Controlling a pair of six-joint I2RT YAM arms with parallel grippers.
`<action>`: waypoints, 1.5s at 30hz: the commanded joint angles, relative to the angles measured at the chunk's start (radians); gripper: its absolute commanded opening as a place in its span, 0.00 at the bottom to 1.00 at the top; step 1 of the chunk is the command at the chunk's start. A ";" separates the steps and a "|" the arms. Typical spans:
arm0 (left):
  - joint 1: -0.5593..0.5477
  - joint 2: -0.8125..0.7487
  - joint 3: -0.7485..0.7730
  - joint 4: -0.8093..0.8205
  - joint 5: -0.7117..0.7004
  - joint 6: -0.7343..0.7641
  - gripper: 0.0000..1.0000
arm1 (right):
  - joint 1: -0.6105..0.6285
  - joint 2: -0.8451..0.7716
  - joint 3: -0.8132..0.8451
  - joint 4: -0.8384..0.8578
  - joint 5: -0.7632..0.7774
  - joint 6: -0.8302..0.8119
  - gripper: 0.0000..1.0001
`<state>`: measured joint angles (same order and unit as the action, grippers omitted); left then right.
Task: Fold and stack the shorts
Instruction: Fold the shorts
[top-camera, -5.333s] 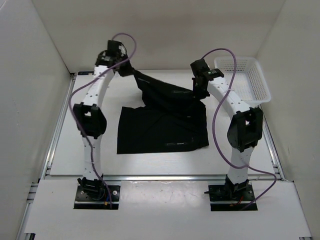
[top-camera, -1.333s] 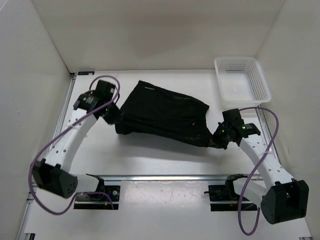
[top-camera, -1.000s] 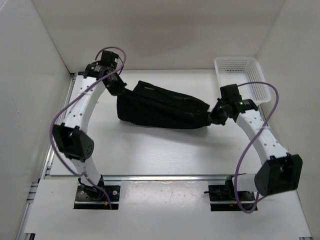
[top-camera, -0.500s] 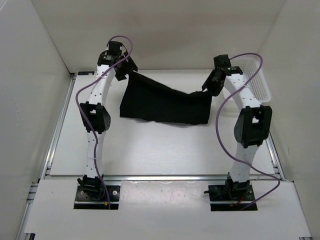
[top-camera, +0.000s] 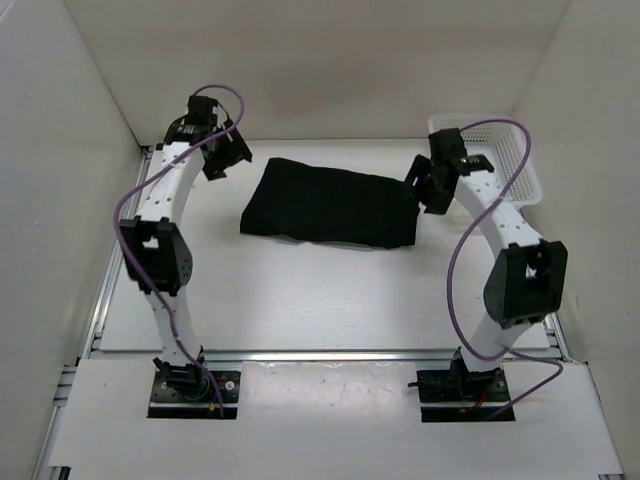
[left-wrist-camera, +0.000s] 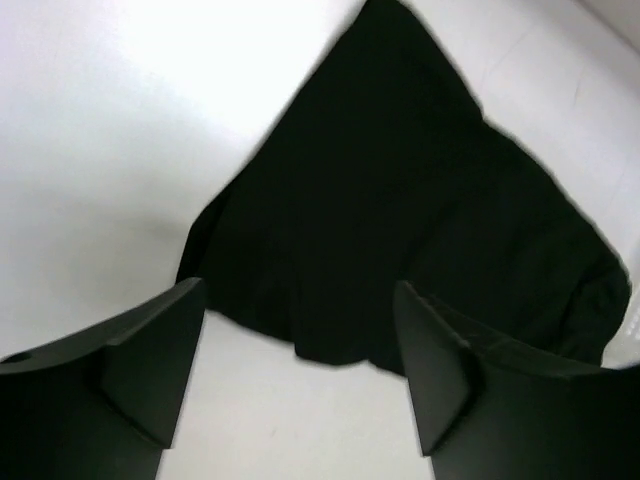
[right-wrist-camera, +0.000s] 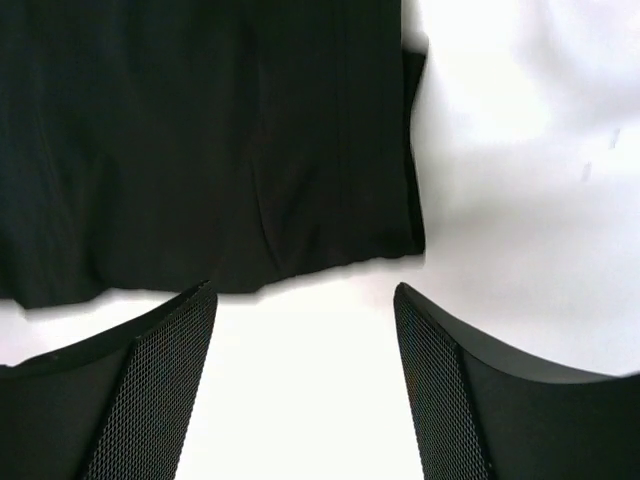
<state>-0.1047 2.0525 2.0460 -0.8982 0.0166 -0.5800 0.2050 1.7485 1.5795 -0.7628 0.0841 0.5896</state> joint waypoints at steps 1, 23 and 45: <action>-0.004 -0.110 -0.185 -0.001 0.028 0.014 0.89 | -0.006 -0.082 -0.161 0.046 -0.079 -0.005 0.76; -0.004 0.094 -0.394 0.071 0.049 -0.093 0.10 | -0.015 -0.230 -0.378 0.080 -0.126 -0.014 0.78; 0.106 -0.399 -0.862 0.038 -0.040 -0.023 0.81 | -0.015 -0.282 -0.523 0.172 -0.359 0.015 0.92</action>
<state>-0.0055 1.7039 1.1595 -0.8497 -0.0174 -0.6178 0.1955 1.4345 1.0618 -0.6827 -0.1825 0.5766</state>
